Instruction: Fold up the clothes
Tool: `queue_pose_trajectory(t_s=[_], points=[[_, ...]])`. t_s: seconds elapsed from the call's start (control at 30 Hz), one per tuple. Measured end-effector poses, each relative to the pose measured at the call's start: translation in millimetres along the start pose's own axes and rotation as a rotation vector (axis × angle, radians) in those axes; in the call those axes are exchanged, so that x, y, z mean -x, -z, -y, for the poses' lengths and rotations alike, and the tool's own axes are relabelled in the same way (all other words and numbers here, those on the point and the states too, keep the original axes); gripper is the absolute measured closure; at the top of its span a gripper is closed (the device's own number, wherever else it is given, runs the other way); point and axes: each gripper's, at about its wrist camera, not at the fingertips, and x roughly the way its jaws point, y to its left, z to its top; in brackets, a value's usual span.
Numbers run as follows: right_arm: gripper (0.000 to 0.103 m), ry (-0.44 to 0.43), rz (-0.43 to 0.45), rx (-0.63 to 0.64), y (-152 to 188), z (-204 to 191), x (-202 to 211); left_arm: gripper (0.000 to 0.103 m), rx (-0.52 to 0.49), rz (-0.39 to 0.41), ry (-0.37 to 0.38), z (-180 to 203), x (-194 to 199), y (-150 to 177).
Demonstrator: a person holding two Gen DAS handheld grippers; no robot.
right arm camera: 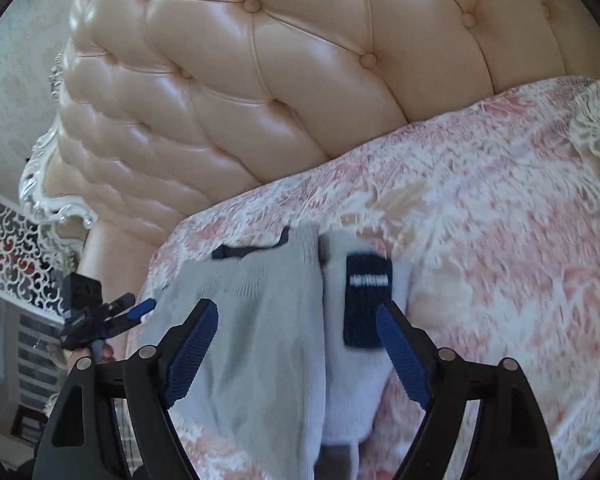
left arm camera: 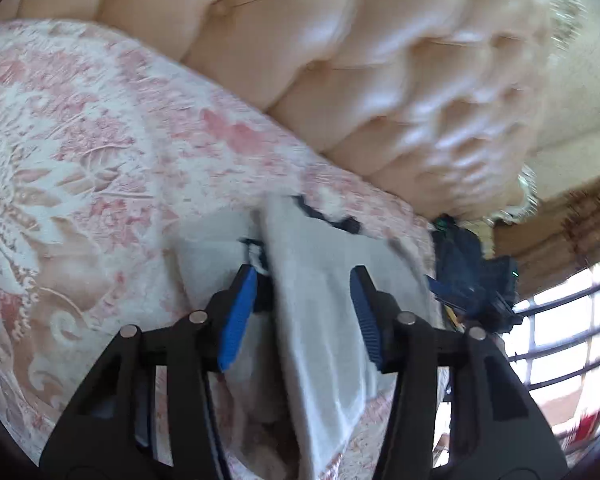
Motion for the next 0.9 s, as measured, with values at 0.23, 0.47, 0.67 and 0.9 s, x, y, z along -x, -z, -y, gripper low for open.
queue_pose_trajectory(t_s=[0.23,0.47,0.67,0.9], points=[[0.020,0.143,-0.035,0.105,-19,-15,-32,0.061,0.103,-0.041,-0.037,-19,-19,-17],[0.048,0.298,-0.063,0.271,-27,-35,-51,0.075,0.013,-0.064,-0.123,-1,-27,-22],[0.041,0.318,-0.070,0.288,-23,-34,-55,0.075,-0.028,-0.145,-0.142,9,-51,-19],[0.088,0.265,-0.052,0.232,-25,-22,-48,0.093,-0.044,-0.108,-0.159,13,-42,-21]])
